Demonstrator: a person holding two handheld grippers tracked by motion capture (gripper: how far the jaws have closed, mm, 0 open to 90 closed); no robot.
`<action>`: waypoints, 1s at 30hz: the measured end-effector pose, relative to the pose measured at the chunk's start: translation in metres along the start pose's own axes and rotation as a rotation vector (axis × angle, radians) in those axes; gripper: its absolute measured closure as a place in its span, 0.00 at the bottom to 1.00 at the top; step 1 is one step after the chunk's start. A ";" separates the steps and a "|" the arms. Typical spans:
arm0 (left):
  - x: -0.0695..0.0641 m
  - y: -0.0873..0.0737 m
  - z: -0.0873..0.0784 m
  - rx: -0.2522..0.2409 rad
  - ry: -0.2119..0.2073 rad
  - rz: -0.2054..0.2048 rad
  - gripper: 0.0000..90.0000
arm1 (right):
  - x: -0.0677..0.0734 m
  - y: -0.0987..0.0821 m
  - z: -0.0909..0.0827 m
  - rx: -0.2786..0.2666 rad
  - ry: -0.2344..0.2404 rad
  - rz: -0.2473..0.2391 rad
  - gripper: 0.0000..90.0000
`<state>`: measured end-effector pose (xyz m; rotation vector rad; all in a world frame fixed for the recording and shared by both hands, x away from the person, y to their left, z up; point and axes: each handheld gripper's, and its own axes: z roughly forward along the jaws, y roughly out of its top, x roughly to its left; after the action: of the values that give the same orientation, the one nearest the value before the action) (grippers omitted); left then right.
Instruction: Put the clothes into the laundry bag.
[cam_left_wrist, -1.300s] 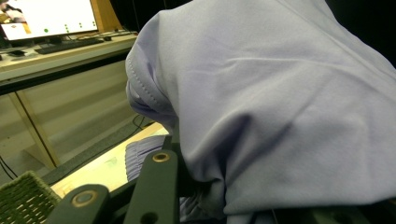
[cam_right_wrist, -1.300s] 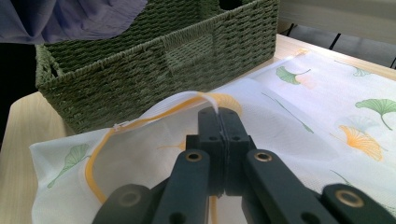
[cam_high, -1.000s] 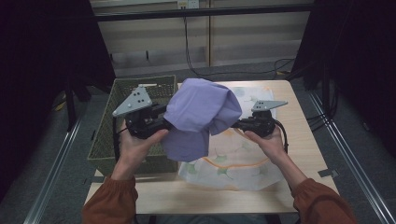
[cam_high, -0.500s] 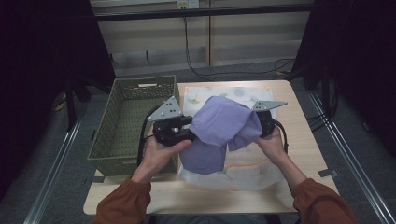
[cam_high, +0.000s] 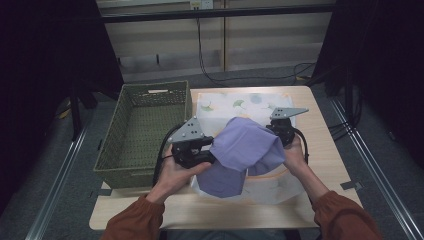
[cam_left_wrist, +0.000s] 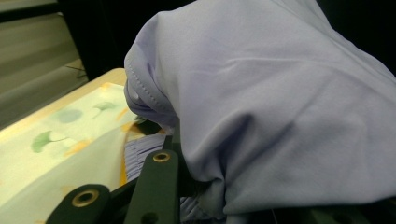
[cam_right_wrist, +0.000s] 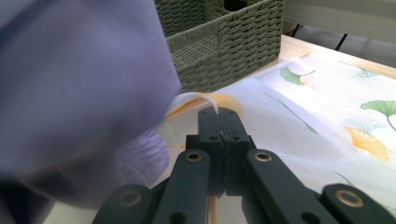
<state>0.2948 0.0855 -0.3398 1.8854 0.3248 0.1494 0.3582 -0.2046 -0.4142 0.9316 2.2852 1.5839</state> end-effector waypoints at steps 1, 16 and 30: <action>-0.001 -0.001 0.002 0.011 0.001 0.008 0.78 | 0.001 0.000 0.000 -0.002 0.003 -0.003 1.00; 0.011 -0.039 0.042 0.147 0.015 -0.019 0.78 | 0.002 0.001 -0.001 -0.001 0.008 -0.007 1.00; 0.008 -0.053 0.060 0.213 0.012 -0.013 0.78 | 0.003 0.000 0.000 0.006 0.003 -0.015 1.00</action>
<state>0.3103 0.0502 -0.4104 2.0931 0.3727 0.1210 0.3561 -0.2023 -0.4134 0.9116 2.2954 1.5744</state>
